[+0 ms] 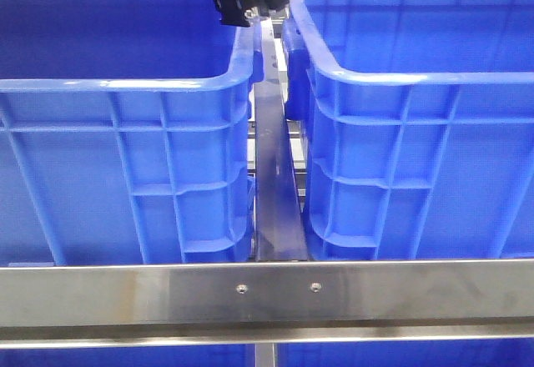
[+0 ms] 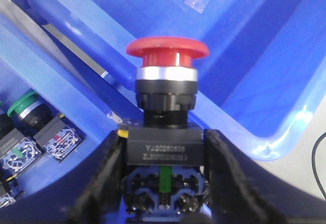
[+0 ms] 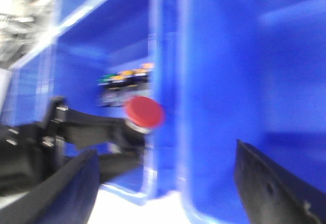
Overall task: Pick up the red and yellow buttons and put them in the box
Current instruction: 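Grasp the red button cap with the right gripper, open the left gripper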
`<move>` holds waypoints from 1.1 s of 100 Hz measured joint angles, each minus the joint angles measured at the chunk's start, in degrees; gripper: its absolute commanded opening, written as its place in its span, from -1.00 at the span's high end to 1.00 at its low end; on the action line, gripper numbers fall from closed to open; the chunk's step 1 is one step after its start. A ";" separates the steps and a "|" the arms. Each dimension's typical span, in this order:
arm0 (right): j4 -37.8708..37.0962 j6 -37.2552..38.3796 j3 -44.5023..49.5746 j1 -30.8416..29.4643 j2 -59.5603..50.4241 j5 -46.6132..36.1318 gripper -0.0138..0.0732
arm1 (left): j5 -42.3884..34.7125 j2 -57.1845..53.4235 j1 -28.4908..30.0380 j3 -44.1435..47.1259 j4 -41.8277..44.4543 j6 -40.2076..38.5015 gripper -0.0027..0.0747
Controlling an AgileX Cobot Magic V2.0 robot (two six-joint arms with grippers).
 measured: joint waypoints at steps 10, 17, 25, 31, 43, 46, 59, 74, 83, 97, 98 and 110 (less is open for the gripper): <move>6.34 -4.24 0.01 1.20 4.15 0.37 -0.63 | 0.00 0.00 0.00 0.00 0.00 0.00 0.42; 9.78 -7.27 -0.10 3.21 6.85 -0.34 -0.63 | -0.14 0.00 0.00 0.00 0.00 0.00 0.42; 13.12 -10.00 -0.10 6.07 9.77 -1.16 -0.63 | -0.14 0.00 0.00 0.00 0.00 0.00 0.42; 15.03 -11.73 -0.10 8.14 11.57 -1.55 -0.63 | -0.14 0.00 0.00 0.00 0.00 0.00 0.42; 18.56 -14.22 -0.10 10.90 14.81 -2.11 -0.63 | -0.25 0.00 0.00 0.00 0.00 0.00 0.42; 19.54 -14.53 -0.10 11.38 15.33 -2.43 -0.63 | -0.25 0.00 0.00 0.00 0.00 0.00 0.42; 21.95 -15.29 -0.18 13.33 17.35 -4.02 -0.63 | -0.25 0.00 0.00 0.00 0.00 0.00 0.42; 23.54 -15.51 -0.18 15.11 19.40 -5.34 -0.63 | -0.25 0.00 0.00 0.00 -0.47 0.00 0.42; 23.96 -15.92 -0.48 15.85 20.34 -5.34 -0.63 | -0.25 0.00 0.00 0.00 -0.63 0.00 0.42; 24.09 -16.51 -2.14 16.70 21.05 -5.34 -0.50 | -0.25 0.00 0.00 0.00 -0.72 0.00 0.42; 24.09 -16.63 -2.33 16.70 21.05 -5.34 -0.48 | -0.25 0.00 0.00 0.00 -0.72 0.00 0.42; 24.18 -16.81 -3.53 16.79 21.14 -5.61 -0.18 | -0.80 -0.09 0.00 0.00 -0.72 0.00 0.42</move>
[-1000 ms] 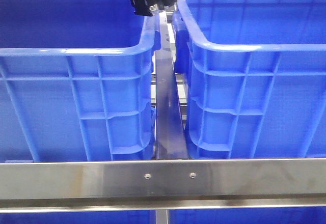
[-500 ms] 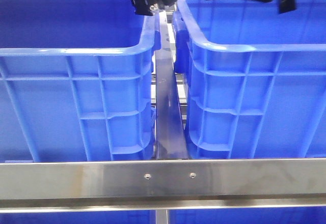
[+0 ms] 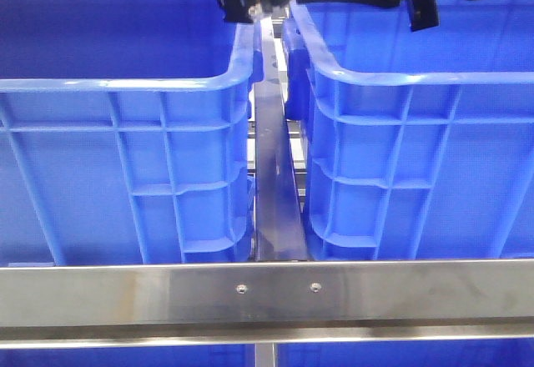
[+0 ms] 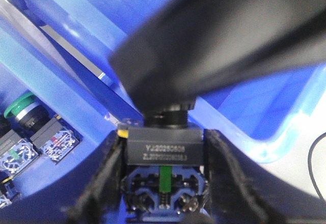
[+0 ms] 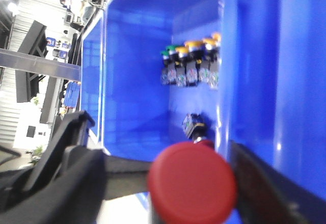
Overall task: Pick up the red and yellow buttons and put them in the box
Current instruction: 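Grasp the red button cap with the right gripper, open the left gripper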
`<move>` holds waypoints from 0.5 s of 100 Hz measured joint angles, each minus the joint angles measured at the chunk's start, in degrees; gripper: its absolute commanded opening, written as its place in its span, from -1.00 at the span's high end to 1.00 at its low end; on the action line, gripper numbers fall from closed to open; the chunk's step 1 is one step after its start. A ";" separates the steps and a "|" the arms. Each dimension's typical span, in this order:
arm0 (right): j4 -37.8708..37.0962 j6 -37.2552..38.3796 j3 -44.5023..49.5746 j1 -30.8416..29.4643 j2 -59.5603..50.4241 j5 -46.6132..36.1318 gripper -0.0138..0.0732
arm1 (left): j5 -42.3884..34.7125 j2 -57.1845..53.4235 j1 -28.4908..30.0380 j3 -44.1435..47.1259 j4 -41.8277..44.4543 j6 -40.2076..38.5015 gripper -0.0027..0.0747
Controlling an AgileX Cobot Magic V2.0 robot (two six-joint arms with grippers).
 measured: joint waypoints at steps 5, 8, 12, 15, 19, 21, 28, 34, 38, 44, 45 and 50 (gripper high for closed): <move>-0.22 0.00 -0.12 0.00 0.03 -0.45 -0.04 | -0.43 -0.14 0.00 0.00 0.00 0.00 0.42; -0.35 -0.04 -0.12 0.00 0.15 -0.60 0.02 | -0.41 -0.28 0.00 0.00 0.00 0.00 0.42; -0.48 -0.04 -0.12 0.00 0.18 -0.85 0.08 | -0.57 -0.37 0.00 0.00 0.00 0.00 0.42; -0.48 -0.13 -0.12 0.00 0.28 -0.85 0.11 | -0.55 -0.37 0.00 0.00 0.00 0.00 0.42; -0.56 -0.13 -0.12 0.00 0.28 -0.85 0.14 | -0.55 -0.37 0.00 0.00 0.00 0.00 0.42; -0.56 -0.13 -0.12 0.00 0.28 -0.85 0.14 | -0.55 -0.37 0.00 0.00 0.00 0.00 0.42; -0.56 -0.13 -0.12 0.00 0.30 -0.85 0.14 | -0.55 -0.37 0.00 0.00 0.00 0.00 0.42; -0.56 -0.13 -0.12 0.00 0.30 -0.85 0.14 | -0.55 -0.37 0.00 0.00 0.00 0.00 0.42; -0.56 -0.13 -0.12 0.00 0.30 -0.85 0.14 | -0.55 -0.37 0.00 0.00 0.00 0.00 0.41; -0.56 -0.13 -0.12 0.00 0.30 -0.85 0.14 | -0.55 -0.37 0.00 0.00 0.00 0.00 0.32; -0.56 -0.13 -0.12 0.00 0.30 -0.85 0.14 | -0.55 -0.37 0.00 0.00 0.00 0.00 0.30; -0.56 -0.13 -0.12 0.00 0.30 -0.85 0.14 | -0.55 -0.37 0.00 0.00 0.00 0.00 0.13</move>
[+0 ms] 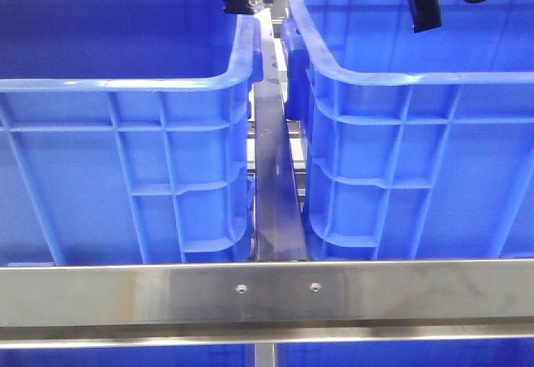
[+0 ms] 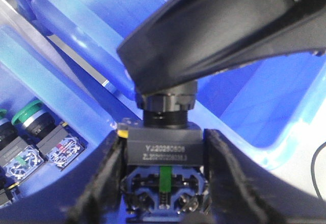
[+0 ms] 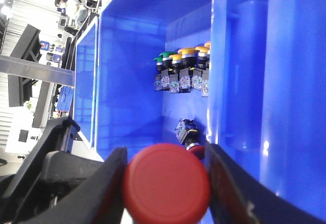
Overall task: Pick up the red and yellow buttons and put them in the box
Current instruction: 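Grasp the red button cap with the right gripper, open the left gripper, then carry the red button with the right gripper over the empty bin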
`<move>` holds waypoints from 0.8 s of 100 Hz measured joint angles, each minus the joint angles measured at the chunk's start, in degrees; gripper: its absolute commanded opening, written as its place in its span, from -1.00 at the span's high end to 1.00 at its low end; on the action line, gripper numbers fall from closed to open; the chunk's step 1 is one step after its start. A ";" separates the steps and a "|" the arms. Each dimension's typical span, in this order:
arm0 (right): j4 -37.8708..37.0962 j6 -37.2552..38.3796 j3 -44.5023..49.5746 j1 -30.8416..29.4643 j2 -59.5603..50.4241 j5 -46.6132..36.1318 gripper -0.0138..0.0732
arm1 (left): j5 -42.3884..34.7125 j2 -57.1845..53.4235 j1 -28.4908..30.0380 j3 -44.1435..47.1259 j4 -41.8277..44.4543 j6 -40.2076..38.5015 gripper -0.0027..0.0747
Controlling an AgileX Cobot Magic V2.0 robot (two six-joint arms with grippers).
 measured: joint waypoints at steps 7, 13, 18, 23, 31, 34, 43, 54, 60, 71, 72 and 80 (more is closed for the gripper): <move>0.00 -0.13 0.00 0.00 0.00 0.11 0.14 | 0.00 0.00 0.00 0.00 0.00 0.00 -0.22; 0.20 -0.13 -0.12 0.00 0.00 0.62 0.14 | 0.13 0.00 0.00 0.00 0.00 0.00 -0.47; 0.34 -0.13 -0.24 0.00 0.00 0.88 0.14 | 0.23 0.00 0.00 0.00 0.00 0.00 -0.62; 0.45 -0.13 -0.24 0.00 0.00 1.26 0.14 | 0.23 0.00 0.00 0.00 0.00 0.00 -0.68; 0.45 -0.21 -0.24 0.00 0.00 1.26 0.14 | 0.23 0.00 0.00 0.00 0.00 0.00 -0.67; 0.45 -0.21 -0.24 0.00 0.00 1.26 0.14 | 0.23 0.00 0.00 0.00 0.00 0.00 -0.67; 0.45 -1.32 -0.66 -0.33 0.00 1.53 0.14 | 0.23 0.00 0.00 0.00 0.00 0.00 -0.67; 0.07 -2.08 -2.13 -3.24 0.00 3.66 0.14 | 0.23 0.00 0.00 0.00 0.00 0.00 -0.67; -0.52 -2.81 -3.41 -5.32 0.00 4.44 0.14 | 0.23 0.00 0.00 0.00 0.00 0.00 -0.67; -2.58 -5.07 -5.72 -9.86 0.00 4.75 0.14 | 0.35 0.00 0.00 0.00 -0.04 0.00 -0.67; -2.86 -5.25 -5.85 -10.14 0.00 4.63 0.14 | 0.35 0.00 0.00 0.00 -0.04 0.00 -0.67; -4.73 -8.04 -6.99 -12.98 0.00 3.50 0.14 | 0.35 0.00 0.00 0.00 -0.04 0.00 -0.67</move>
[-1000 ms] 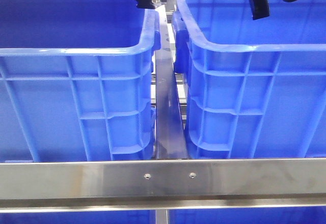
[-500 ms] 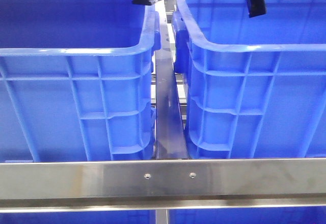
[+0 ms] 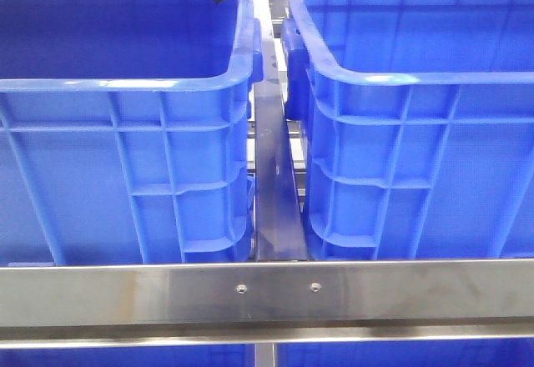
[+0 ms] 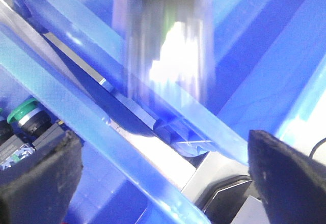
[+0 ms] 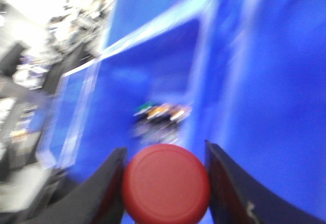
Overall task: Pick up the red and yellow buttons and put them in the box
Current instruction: 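Carry the red button with the right gripper over the empty bin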
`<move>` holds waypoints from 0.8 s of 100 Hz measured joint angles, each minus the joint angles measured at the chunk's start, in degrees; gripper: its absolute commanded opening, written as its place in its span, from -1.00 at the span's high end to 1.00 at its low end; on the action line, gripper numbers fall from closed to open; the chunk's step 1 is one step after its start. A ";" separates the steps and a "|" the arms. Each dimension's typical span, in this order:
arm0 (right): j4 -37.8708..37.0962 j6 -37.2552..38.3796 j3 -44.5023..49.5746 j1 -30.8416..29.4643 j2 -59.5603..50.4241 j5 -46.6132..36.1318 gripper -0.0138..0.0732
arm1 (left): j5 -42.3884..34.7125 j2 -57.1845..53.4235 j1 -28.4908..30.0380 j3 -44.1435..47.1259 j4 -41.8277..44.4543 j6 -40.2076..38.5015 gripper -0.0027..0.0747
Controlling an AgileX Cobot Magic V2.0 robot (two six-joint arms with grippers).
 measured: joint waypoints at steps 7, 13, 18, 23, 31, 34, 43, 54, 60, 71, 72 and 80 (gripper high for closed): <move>-1.29 -2.97 -0.52 -1.65 0.00 -2.16 0.14 | 0.11 0.00 0.00 0.00 -0.09 0.00 -0.67; -2.67 -6.04 -0.52 -2.21 0.00 -4.64 0.14 | 0.11 0.00 0.00 0.00 -0.09 0.00 -0.67; -3.75 -8.67 -0.52 -2.46 0.00 -7.40 0.14 | 0.11 0.00 0.00 0.00 -0.09 0.00 -0.67; -4.56 -11.37 -0.52 -2.46 0.00 -10.95 0.14 | 0.11 0.00 0.00 0.00 -0.09 0.00 -0.67; -5.02 -15.87 -0.52 -2.15 0.10 -16.11 0.14 | 0.11 0.00 0.00 0.00 -0.09 0.00 -0.67; -5.02 -17.38 -0.52 -1.82 0.21 -18.16 0.14 | 0.11 0.00 0.00 0.00 -0.09 0.00 -0.67; -5.02 -22.12 -0.52 -1.01 0.58 -25.02 0.14 | 0.11 0.00 0.00 0.00 -0.09 0.00 -0.67; -4.91 -27.05 -0.52 0.11 1.88 -30.89 0.14 | 0.22 0.00 0.00 0.00 -0.09 0.00 -0.67; -4.68 -28.44 -0.52 0.68 2.90 -32.53 0.14 | 0.22 0.00 0.00 0.00 -0.09 0.00 -0.67; -4.56 -29.44 -0.52 1.56 5.10 -36.09 0.14 | 0.22 0.00 0.00 0.00 -0.09 0.00 -0.67; -4.56 -29.55 -0.52 1.56 5.27 -36.66 0.14 | 0.22 0.00 0.00 0.00 -0.09 0.00 -0.67; -4.33 -29.83 -0.52 1.82 7.13 -39.95 0.14 | 0.22 0.00 0.00 0.00 -0.09 0.00 -0.67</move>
